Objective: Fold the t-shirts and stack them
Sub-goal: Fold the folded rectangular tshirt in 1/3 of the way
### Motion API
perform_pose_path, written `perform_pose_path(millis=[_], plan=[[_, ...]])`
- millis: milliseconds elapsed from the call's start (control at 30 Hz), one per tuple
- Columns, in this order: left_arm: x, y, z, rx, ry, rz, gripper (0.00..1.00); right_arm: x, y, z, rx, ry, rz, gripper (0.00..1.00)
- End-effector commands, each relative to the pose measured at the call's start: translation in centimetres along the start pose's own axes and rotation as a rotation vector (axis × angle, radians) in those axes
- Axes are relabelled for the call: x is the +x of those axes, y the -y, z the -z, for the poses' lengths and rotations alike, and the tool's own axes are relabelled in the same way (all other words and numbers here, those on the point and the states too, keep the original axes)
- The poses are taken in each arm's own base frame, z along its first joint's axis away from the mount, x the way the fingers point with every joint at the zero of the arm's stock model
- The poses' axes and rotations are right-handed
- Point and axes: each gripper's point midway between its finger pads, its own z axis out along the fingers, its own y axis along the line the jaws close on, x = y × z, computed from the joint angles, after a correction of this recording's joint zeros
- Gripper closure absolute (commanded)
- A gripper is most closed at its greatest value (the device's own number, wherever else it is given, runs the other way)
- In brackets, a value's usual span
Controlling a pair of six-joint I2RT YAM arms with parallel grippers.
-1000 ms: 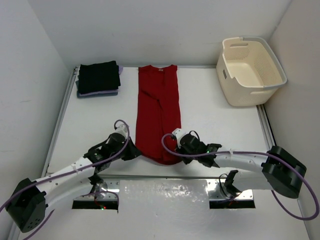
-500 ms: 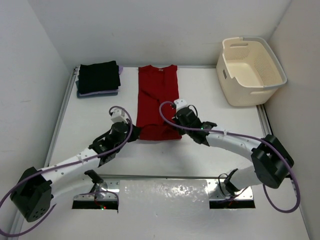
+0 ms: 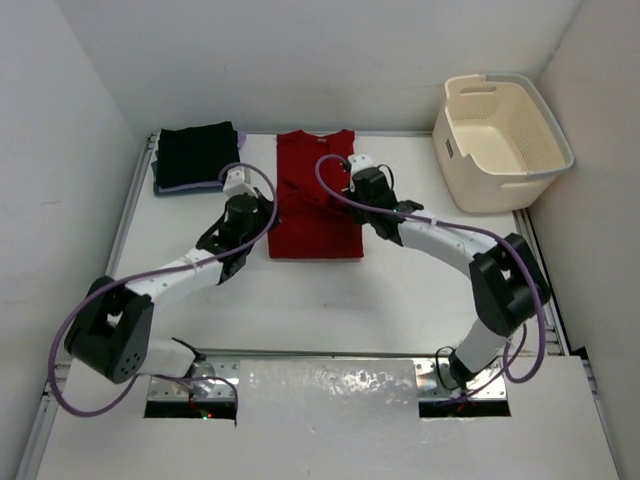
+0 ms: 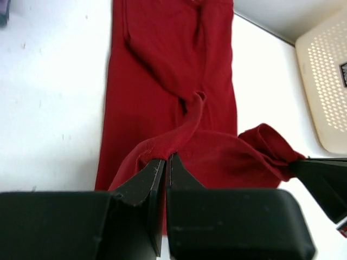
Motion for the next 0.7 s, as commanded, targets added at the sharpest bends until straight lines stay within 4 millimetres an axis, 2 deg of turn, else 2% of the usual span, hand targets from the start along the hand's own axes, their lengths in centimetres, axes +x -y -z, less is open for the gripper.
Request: perform_pose_path(millis=[0, 67, 133, 200, 233, 267, 400, 433, 500, 667], plan=[[-3.7, 3.2, -2.1, 0.098, 0.096, -0.041, 1.00, -3.6, 0.4, -1.4, -0.015, 0.067, 0.002, 1.00], [-3.5, 3.1, -3.6, 0.092, 0.079, -0.053, 1.00, -4.1, 0.6, -2.1, -0.026, 0.072, -0.015, 1.00], [-3.2, 3.1, -4.6, 0.100, 0.068, -0.065, 1.00, -3.8, 0.8, -3.2, -0.033, 0.056, -0.019, 1.00], [-2.9, 2.8, -6.1, 0.082, 0.054, -0.069, 1.00, -4.7, 1.2, -3.8, -0.028, 0.069, -0.019, 1.00], [-2.9, 2.6, -6.6, 0.077, 0.050, -0.065, 1.00, -4.2, 1.3, -4.5, -0.028, 0.054, -0.016, 1.00], [-3.0, 2.2, -7.5, 0.070, 0.048, -0.059, 1.00, -4.9, 1.7, -4.9, -0.023, 0.065, -0.026, 1.00], [-3.2, 1.4, -9.6, 0.069, 0.041, -0.060, 1.00, -5.0, 2.7, -6.6, -0.026, 0.056, -0.049, 1.00], [-2.5, 0.7, -10.4, 0.057, 0.019, -0.067, 1.00, -4.5, 2.8, -7.2, -0.030, 0.042, -0.054, 1.00], [-3.1, 1.0, -11.4, 0.067, 0.022, -0.066, 1.00, -4.6, 3.4, -7.9, -0.030, 0.039, -0.062, 1.00], [-1.9, -0.1, -13.5, 0.036, -0.027, -0.069, 1.00, -3.9, 3.7, -10.0, -0.062, 0.014, -0.068, 1.00]])
